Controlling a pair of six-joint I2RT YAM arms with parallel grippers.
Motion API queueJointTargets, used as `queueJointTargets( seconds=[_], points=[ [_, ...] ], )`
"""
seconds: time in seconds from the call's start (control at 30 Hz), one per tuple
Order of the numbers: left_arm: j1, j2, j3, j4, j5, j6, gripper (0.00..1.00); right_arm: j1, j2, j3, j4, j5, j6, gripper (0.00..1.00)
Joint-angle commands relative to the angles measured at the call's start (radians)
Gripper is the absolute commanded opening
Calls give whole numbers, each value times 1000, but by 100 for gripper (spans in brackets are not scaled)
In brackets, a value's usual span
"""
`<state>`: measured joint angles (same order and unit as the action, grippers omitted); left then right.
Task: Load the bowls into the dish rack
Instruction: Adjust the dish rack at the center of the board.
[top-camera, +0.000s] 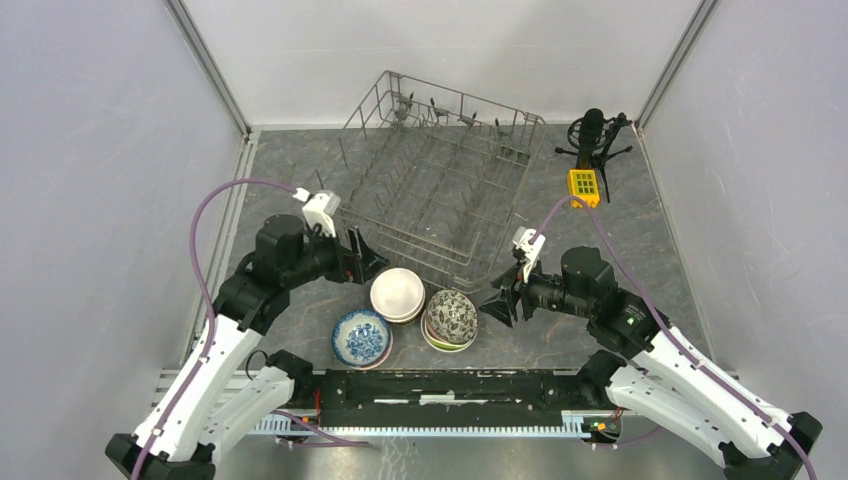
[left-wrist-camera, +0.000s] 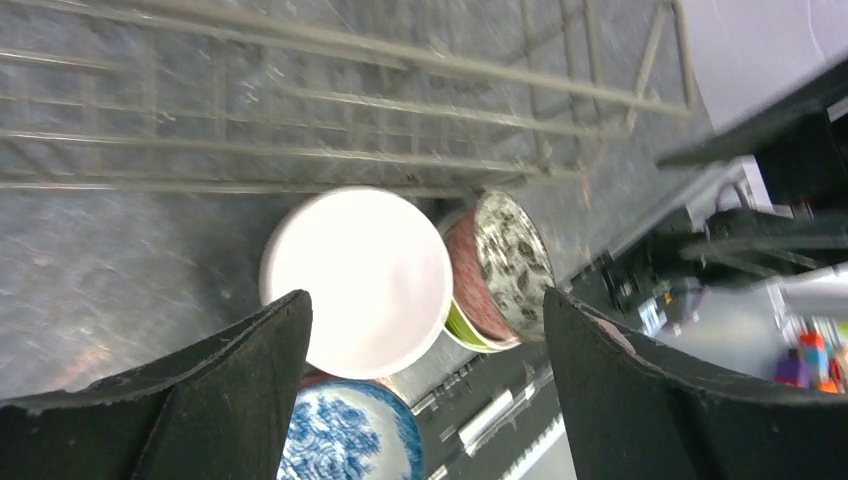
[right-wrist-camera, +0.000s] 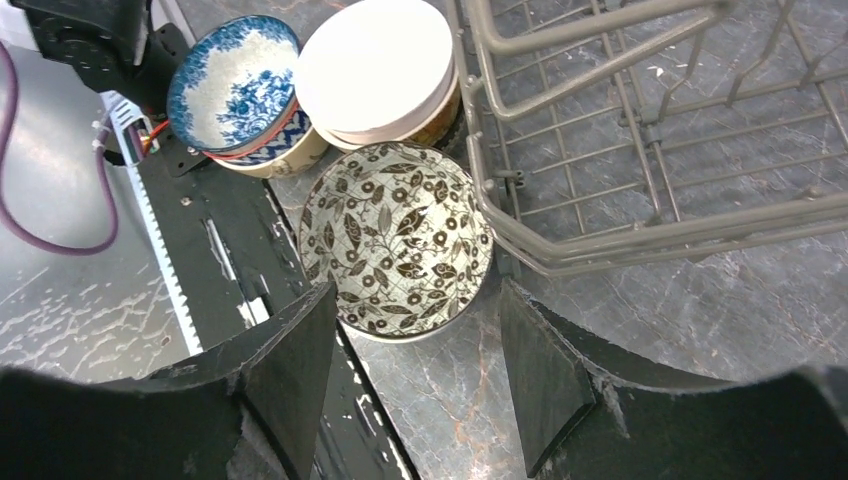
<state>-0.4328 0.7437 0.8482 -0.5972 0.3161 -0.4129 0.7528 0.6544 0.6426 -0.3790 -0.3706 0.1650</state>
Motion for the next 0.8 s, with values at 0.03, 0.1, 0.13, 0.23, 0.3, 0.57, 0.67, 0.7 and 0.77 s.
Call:
queueJointTargets(
  seconds=[0.03,0.1,0.13,0.23,0.3,0.57,0.67,0.7,0.77],
  points=[
    [-271,25,93,-119,-213,-117,91,6,-7,23,-47,128,-53,66],
    [-368,59,104,-140,-283,-158,89,6,-6,31,-67,182,-61,66],
    [-410,76,106,-148,-311,-180,87,5,-8,34,-74,215,-60,66],
    [-514,114,110,-175,-439,-234,84,6,-12,41,-99,327,-59,65],
    [-575,143,129,-200,-514,-262,82,5,-19,35,-107,364,-60,64],
    [-770,339,239,-256,-687,-339,80,6,-71,-9,-129,510,-64,64],
    [-810,407,276,-262,-715,-354,77,6,-100,-33,-123,535,-49,64],
    [-823,433,291,-271,-722,-362,76,6,-110,-40,-119,531,-46,64],
    [-838,474,309,-286,-738,-384,73,5,-122,-49,-115,536,-37,64]
  ],
)
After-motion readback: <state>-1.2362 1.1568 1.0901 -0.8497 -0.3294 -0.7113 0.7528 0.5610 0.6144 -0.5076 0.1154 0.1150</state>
